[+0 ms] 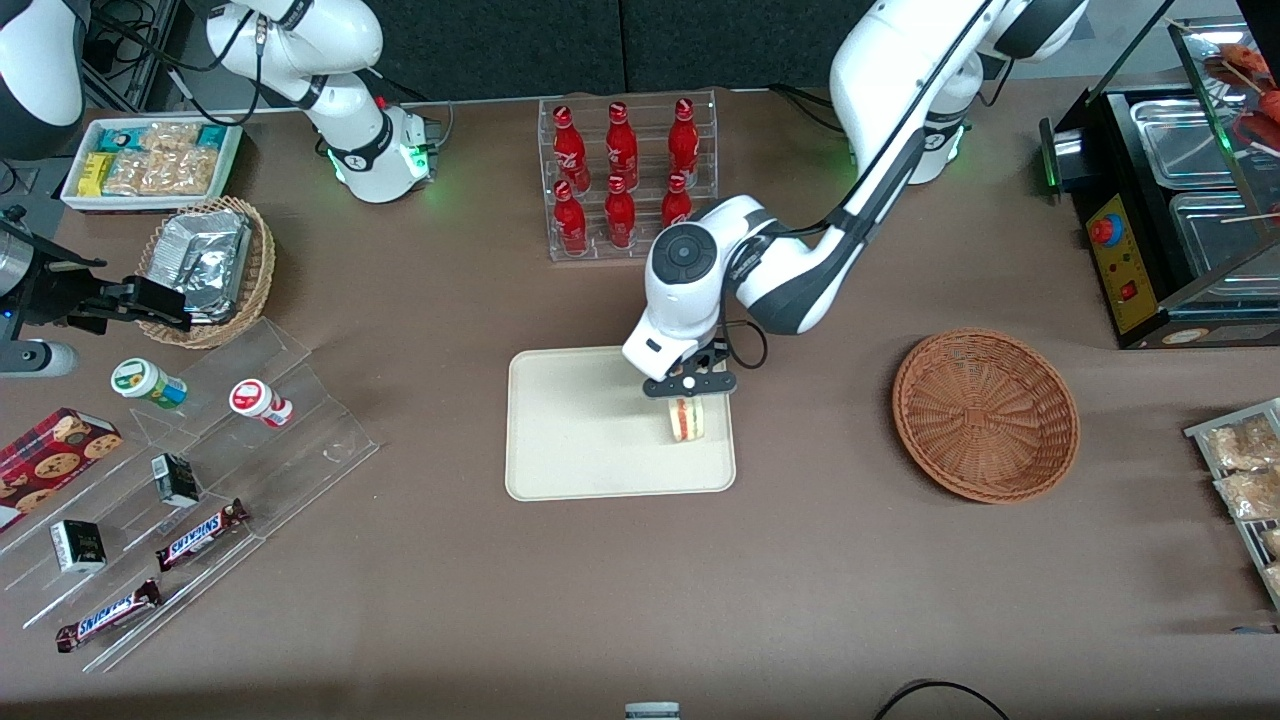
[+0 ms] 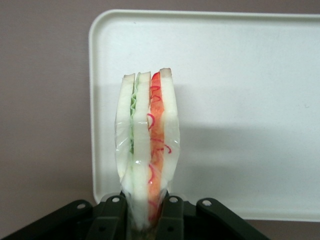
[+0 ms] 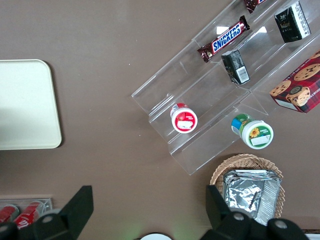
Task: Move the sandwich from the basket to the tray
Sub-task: 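Lower the sandwich onto the tray and open the left gripper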
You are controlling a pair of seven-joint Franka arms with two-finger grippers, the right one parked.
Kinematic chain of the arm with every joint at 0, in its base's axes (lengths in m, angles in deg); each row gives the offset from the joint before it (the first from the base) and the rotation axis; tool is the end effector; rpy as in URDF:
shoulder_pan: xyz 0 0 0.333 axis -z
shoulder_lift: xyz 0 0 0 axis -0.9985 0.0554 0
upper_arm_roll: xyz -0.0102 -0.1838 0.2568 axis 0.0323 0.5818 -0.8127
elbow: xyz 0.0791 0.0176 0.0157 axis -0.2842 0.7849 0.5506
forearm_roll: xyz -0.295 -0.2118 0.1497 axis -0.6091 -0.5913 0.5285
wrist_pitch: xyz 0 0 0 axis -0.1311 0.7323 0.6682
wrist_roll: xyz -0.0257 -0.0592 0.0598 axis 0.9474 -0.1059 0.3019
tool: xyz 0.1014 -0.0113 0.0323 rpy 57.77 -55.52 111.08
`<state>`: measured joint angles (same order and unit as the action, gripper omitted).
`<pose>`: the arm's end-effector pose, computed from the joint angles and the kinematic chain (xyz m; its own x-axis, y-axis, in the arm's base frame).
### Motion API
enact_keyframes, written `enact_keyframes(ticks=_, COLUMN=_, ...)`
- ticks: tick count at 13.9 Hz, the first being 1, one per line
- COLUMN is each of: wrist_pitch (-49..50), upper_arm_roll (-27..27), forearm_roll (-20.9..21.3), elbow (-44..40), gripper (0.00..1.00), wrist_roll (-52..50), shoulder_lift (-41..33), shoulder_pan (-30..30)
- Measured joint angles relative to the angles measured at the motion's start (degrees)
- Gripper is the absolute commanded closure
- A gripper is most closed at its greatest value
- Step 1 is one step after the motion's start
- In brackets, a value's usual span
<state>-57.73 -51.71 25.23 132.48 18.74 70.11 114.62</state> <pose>0.4896 -0.4741 0.2740 0.9979 0.0648 0.0008 0.0648 -0.9979 -0.0049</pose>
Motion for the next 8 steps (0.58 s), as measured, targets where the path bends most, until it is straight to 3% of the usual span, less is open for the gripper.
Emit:
enact_keyframes(ticks=5, wrist_pitch=-3.81, upper_arm_roll=-0.03, forearm_roll=2.96, elbow=-0.14, gripper=0.81, wrist_roll=-1.50, shoulder_lift=3.87, shoulder_pan=1.59)
enact_keyframes(ticks=6, wrist_pitch=-3.93, upper_arm_roll=-0.03, forearm_roll=3.19, elbow=-0.32, gripper=0.62, wrist_roll=-1.79, shoulder_lift=4.32, shoulder_pan=1.90)
enact_keyframes(ticks=7, wrist_pitch=-3.94, upper_arm_roll=-0.05, forearm_roll=3.37, elbow=-0.63, gripper=0.24, wrist_roll=-1.95, shoulder_lift=4.58, shoulder_pan=2.09)
enact_keyframes(ticks=8, wrist_pitch=-3.94, upper_arm_roll=-0.06, forearm_roll=3.43, elbow=-0.86, gripper=0.01, wrist_roll=-1.95, shoulder_lift=4.66, shoulder_pan=2.11)
